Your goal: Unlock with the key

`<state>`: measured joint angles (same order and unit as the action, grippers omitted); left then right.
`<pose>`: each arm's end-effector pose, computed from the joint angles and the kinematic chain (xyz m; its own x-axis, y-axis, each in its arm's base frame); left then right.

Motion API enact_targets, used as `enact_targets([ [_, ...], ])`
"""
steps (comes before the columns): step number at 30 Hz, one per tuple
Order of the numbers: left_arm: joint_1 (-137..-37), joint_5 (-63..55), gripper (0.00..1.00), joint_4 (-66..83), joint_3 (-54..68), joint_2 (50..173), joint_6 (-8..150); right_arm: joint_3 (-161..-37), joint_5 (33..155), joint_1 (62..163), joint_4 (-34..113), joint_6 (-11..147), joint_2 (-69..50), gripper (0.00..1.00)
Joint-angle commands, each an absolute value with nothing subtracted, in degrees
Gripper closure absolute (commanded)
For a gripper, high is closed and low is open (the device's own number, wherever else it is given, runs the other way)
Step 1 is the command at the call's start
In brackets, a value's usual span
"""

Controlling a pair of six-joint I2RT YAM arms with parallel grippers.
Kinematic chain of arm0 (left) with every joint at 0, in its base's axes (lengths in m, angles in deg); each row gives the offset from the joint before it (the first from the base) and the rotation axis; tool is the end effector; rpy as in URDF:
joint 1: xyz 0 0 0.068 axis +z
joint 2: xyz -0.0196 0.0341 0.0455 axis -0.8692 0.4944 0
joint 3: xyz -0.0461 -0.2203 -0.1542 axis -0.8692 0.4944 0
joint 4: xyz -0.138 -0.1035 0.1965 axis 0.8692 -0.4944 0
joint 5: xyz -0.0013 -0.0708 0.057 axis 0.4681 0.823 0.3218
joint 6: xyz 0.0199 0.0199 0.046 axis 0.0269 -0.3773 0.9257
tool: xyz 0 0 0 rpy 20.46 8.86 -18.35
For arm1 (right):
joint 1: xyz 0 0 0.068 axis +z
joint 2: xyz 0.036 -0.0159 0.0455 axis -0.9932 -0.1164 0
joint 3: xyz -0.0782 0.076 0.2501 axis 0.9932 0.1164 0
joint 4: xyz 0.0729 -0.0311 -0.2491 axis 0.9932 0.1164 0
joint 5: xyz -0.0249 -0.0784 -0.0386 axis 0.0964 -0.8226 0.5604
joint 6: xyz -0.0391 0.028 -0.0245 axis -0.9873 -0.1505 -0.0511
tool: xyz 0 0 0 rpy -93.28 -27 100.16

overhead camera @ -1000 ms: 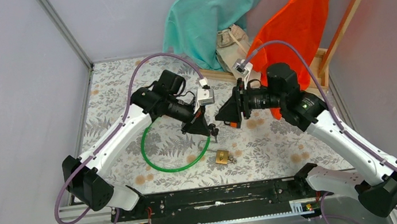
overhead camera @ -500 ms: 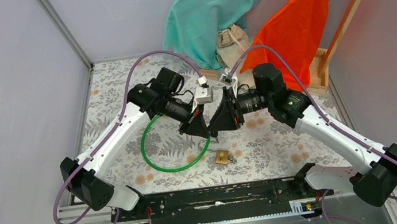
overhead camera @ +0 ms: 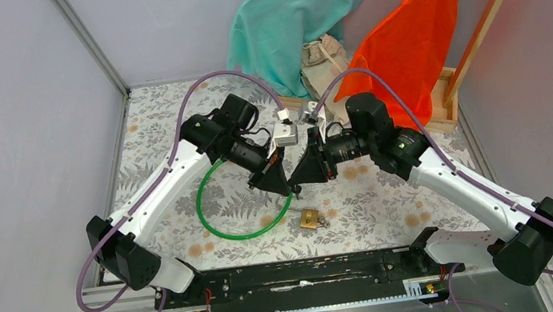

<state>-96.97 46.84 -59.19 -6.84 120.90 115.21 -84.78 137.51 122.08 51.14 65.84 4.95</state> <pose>0.2077 -0.1923 0.3576 -0.2807 0.5571 -0.7816 0.9004 -0.1292 -0.4154 0.1818 0.1815 0.3648 -0.3106 -0.1838 -0.9326 -0.9504 0.0406 0.3085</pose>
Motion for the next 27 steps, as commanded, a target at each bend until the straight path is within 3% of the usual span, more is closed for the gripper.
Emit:
enact_targets([
  [1, -96.6, 48.1, 0.99, -59.6, -9.7, 120.8, 116.5, -85.9, 136.0, 123.5, 54.9, 62.7, 5.5, 0.78],
  [5, -96.6, 48.1, 0.98, -59.7, -9.9, 121.0, 116.3, -85.9, 135.1, 124.0, 54.7, 62.9, 5.7, 0.99],
  [8, -96.6, 47.8, 0.94, -59.7, -10.2, 121.0, 116.2, -85.7, 134.5, 124.3, 54.7, 63.4, 5.9, 1.00],
  [10, -96.6, 47.4, 0.86, -59.7, -10.4, 121.2, 115.8, -85.5, 132.5, 124.3, 54.5, 64.4, 6.4, 1.00],
  [13, -96.6, 47.0, 0.60, -59.9, -10.1, 121.0, 115.4, -82.9, 130.8, 124.3, 49.1, 68.7, 8.6, 1.00],
  [16, -96.6, 46.3, 0.48, -59.9, -9.1, 120.1, 115.8, -78.0, 130.1, 124.3, 39.6, 75.3, 11.7, 1.00],
  [27, -96.3, 45.9, 0.46, -60.3, -5.2, 115.3, 117.2, -66.3, 125.7, 124.3, 20.6, 88.1, 20.6, 1.00],
])
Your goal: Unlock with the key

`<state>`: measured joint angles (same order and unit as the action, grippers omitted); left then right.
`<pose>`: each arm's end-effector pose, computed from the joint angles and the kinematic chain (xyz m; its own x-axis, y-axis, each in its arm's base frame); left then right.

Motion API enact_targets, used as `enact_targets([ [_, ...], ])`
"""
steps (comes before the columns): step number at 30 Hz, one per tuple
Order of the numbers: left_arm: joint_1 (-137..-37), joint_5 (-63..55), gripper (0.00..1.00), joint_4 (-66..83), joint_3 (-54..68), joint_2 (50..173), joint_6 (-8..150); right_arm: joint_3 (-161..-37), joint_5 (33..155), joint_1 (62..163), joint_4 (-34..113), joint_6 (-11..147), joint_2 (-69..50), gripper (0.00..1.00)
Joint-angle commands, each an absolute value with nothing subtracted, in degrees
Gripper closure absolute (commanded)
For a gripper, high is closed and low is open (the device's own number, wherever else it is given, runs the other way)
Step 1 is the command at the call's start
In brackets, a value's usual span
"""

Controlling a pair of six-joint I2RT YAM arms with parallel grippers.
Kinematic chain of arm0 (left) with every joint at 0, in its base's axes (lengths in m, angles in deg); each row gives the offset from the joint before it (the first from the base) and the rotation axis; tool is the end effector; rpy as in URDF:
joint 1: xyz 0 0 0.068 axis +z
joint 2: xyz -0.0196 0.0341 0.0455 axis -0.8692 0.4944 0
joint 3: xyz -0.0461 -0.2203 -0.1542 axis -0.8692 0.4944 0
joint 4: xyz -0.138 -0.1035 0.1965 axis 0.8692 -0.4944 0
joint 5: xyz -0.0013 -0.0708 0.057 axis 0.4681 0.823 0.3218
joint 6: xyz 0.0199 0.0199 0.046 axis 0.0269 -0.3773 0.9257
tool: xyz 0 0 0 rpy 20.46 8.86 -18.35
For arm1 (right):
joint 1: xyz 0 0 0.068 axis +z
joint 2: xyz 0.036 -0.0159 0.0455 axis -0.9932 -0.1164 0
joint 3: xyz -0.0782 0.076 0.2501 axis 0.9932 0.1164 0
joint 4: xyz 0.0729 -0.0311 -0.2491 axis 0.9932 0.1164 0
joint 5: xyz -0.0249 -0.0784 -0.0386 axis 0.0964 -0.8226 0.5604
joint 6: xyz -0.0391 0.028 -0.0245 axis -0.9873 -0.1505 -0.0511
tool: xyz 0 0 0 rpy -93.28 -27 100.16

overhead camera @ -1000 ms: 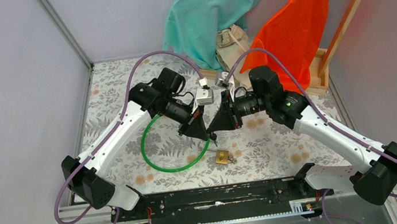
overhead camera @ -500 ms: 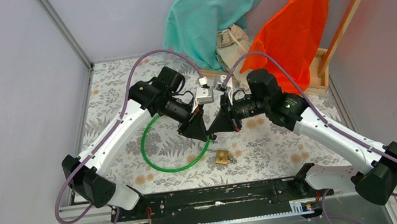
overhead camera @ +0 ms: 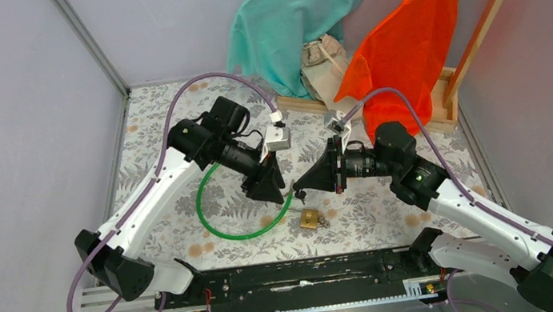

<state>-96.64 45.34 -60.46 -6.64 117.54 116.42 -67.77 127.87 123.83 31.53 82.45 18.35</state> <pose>0.1960 -0.1811 0.3698 -0.2390 0.5493 -0.8007 0.9239 -0.1252 -0.3617 0.1465 0.1562 0.3443 -0.3757 0.0370 -0.9260 -0.9160 0.1367 0.3771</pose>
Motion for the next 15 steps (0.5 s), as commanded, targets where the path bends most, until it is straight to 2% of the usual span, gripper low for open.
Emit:
enact_targets([
  [1, -96.3, 46.0, 0.46, -59.9, -4.9, 115.1, 116.7, -66.1, 125.6, 124.3, 20.1, 88.5, 20.9, 1.00],
  [11, -96.4, 47.5, 0.50, -55.8, -4.2, 114.7, 112.8, -65.8, 126.1, 124.3, 17.2, 90.2, 20.7, 1.00],
  [15, -96.4, 47.9, 0.55, -54.4, -4.4, 115.3, 111.6, -65.6, 126.5, 124.3, 16.4, 90.4, 20.3, 1.00],
])
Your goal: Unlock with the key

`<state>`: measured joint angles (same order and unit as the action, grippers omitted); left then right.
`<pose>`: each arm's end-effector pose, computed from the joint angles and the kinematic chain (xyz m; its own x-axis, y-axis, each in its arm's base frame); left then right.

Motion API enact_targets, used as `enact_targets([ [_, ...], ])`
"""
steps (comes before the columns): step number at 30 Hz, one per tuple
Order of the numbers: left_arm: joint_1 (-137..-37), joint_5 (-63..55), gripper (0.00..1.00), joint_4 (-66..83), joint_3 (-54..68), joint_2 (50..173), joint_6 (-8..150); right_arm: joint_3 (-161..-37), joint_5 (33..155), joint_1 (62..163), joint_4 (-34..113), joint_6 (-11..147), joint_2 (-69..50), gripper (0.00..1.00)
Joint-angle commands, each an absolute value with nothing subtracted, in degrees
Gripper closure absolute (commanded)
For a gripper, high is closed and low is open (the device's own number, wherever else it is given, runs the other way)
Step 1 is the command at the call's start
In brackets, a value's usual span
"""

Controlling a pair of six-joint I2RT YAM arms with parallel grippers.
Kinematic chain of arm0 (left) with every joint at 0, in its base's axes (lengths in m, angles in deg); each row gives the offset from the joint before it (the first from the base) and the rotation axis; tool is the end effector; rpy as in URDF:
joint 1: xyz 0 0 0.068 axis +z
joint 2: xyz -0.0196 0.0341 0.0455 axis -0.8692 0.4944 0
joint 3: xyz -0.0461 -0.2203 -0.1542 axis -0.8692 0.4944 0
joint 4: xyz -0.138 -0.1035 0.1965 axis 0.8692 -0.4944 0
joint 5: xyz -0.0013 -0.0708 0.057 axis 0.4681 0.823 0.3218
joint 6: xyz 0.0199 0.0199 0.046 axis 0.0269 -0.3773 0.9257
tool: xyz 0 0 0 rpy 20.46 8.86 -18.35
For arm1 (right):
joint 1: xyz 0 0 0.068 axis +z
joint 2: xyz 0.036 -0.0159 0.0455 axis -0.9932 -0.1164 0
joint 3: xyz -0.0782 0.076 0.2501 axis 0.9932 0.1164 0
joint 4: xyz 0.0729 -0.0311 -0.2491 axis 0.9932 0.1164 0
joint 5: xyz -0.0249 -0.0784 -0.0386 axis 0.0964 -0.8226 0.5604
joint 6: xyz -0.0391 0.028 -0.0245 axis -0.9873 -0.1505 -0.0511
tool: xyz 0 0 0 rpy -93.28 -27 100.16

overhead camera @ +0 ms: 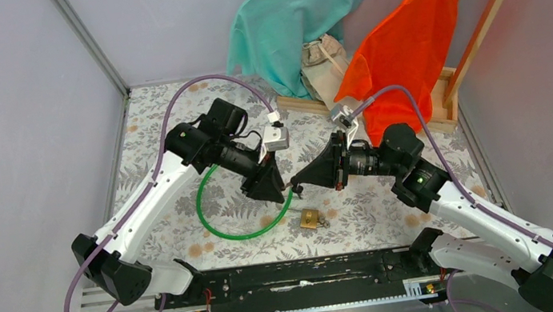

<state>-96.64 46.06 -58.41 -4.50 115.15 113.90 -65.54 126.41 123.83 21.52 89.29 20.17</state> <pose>0.1894 -0.1765 0.3712 -0.2556 0.5299 -0.8086 0.9217 -0.1190 -0.3692 0.1417 0.1512 0.3542 -0.3659 0.1626 -0.9163 -0.9168 0.1061 0.3849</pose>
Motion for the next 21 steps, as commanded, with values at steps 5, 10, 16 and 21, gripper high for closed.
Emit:
enact_targets([
  [5, -96.3, 47.9, 0.67, -54.1, -5.0, 115.6, 111.2, -65.5, 126.9, 124.3, 16.7, 90.1, 20.2, 1.00],
  [10, -96.4, 45.0, 1.00, -51.5, -4.4, 115.4, 109.4, -65.6, 127.6, 124.2, 16.8, 90.3, 19.7, 1.00],
  [16, -96.8, 27.4, 1.00, -50.7, -5.8, 113.6, 113.0, -69.3, 122.4, 124.3, 22.6, 93.3, 18.7, 0.43],
  [21, -100.5, 4.6, 1.00, -50.4, -5.9, 109.2, 126.1, -75.4, 116.7, 123.8, 29.6, 95.3, 17.0, 0.21],
])
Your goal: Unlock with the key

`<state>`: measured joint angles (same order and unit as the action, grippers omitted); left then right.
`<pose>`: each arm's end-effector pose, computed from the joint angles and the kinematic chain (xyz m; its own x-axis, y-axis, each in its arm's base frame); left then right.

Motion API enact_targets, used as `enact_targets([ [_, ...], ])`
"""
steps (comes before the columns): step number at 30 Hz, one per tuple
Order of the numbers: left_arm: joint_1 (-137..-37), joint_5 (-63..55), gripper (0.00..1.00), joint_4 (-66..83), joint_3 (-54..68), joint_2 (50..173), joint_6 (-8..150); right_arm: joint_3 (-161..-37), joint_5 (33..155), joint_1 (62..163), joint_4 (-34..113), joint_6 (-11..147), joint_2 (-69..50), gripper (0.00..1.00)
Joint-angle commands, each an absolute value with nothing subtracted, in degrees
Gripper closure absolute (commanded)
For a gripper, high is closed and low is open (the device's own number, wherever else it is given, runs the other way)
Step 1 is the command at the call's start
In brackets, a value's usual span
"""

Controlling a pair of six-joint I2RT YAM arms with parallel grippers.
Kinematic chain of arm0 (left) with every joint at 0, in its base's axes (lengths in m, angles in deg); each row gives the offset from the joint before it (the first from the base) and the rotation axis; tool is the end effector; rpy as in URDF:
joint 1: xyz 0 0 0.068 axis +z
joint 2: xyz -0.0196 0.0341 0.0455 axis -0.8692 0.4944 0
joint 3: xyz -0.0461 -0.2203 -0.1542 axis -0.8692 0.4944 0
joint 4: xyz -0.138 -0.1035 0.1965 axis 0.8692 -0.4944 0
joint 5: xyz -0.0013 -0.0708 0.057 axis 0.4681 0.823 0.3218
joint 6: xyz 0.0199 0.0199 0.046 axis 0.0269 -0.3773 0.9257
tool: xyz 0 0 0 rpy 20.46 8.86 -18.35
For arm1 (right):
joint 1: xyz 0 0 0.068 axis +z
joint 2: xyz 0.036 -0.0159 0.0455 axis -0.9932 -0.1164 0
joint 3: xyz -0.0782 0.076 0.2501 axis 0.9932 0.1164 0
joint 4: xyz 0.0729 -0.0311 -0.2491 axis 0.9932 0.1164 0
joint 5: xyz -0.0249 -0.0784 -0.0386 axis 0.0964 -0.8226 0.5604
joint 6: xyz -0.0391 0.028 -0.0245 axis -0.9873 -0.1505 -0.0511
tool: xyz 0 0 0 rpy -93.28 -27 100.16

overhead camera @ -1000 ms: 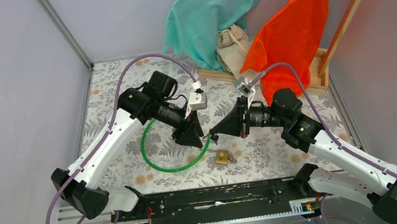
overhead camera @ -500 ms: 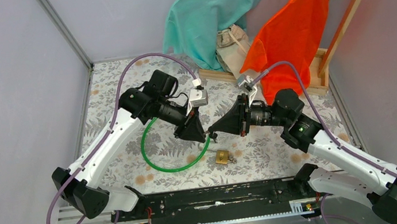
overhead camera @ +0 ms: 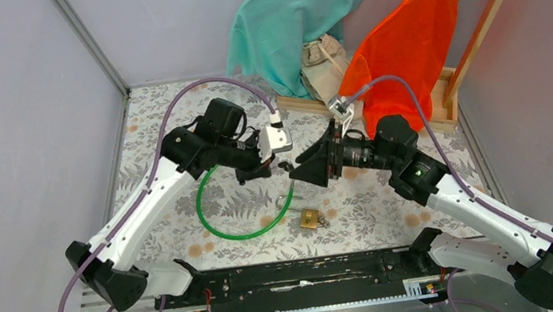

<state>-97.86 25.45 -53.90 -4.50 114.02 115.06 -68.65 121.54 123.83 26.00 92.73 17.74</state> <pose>0.1959 -0.1777 0.3721 -0.1322 0.6415 -0.7556 0.9912 0.0801 -0.1054 0.1518 0.1566 0.3575 -0.4557 0.1740 -0.8730 -0.8552 0.1866 0.4836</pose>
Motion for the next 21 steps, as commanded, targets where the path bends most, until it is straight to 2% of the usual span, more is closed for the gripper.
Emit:
enact_targets([
  [1, -101.6, 0.7, 1.00, -49.5, -5.1, 107.7, 129.5, -76.3, 116.8, 123.5, 29.9, 97.2, 16.3, 0.21],
  [5, -108.2, -10.8, 1.00, -39.2, 3.6, 98.7, 144.4, -77.7, 120.6, 122.2, 28.0, 105.2, 13.1, 0.21],
  [8, -113.3, -13.8, 1.00, -25.8, 13.9, 90.4, 155.0, -78.1, 122.9, 121.4, 26.8, 108.7, 11.8, 0.21],
  [15, -119.1, -10.6, 1.00, 5.8, 38.6, 75.7, 182.2, -80.9, 126.9, 119.6, 28.2, 109.0, 11.1, 0.24],
  [21, -119.2, -6.9, 1.00, 29.0, 48.0, 75.6, 192.4, -76.1, 129.2, 119.6, 18.5, 114.3, 9.9, 0.31],
])
